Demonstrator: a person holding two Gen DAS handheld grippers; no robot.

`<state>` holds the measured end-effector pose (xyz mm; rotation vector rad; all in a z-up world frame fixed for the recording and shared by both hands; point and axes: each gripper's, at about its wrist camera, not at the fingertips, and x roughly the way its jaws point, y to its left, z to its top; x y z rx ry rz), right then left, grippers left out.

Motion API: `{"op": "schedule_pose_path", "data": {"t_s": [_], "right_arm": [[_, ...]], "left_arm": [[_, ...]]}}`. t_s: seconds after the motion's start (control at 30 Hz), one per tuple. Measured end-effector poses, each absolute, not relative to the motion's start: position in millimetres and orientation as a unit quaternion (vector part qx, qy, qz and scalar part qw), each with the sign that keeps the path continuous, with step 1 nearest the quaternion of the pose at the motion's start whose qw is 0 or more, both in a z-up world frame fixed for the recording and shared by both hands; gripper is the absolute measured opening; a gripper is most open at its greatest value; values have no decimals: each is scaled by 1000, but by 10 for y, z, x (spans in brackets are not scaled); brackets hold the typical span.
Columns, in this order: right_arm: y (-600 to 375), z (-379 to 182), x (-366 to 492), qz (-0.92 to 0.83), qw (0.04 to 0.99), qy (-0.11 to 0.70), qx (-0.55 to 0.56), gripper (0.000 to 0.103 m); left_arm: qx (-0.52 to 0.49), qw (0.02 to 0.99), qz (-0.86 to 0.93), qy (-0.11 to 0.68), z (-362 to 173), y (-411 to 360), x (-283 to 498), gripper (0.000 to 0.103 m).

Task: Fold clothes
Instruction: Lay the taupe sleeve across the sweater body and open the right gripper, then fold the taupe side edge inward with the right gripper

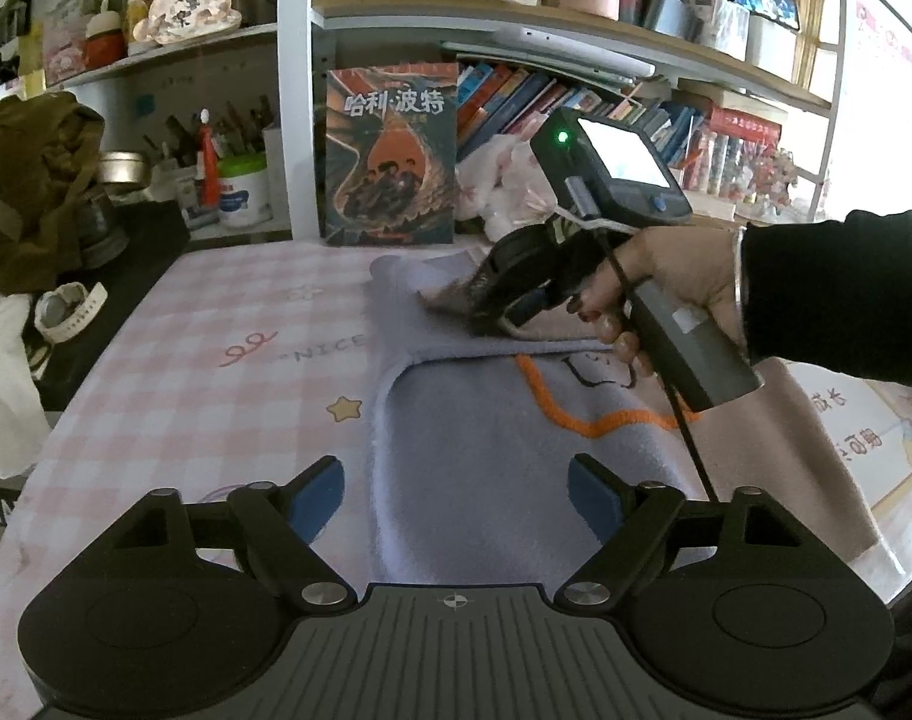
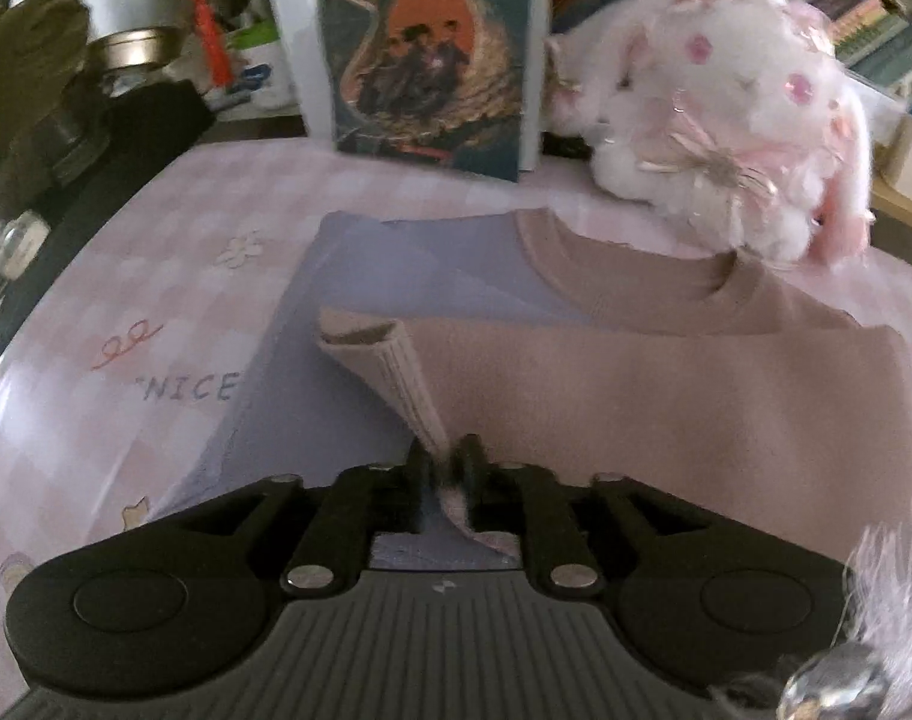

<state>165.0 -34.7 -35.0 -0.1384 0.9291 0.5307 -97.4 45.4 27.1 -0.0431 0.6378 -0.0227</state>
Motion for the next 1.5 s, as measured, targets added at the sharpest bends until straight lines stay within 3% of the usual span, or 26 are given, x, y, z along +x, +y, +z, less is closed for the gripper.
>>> {"op": "schedule_pose_path", "data": {"t_s": [0.03,0.37,0.6,0.97,1.03,1.5], "right_arm": [[-339,-337,1638,267,852,445,-64,44],[-664,74,1102,321,852,413,-34,47],[-1397,286,436,275,881,384,-30,56],[-2194,124,-657,121,909,396,-43,64],[-2244,118,-792,107,914,388,-60,69],[-2744,76,-1254,120,914,383,-55,76]], "left_arm": [[-21,950,-11,313,273,452,-975,92],[-34,951,-21,307,265,450,-929,93],[-20,949,-39,313,221,358,-921,93],[-33,938,-41,341,168,211,-933,94],[-46,937,-29,346,157,204,-950,94],[-45,934,27,354,260,-186,-1452,96]]}}
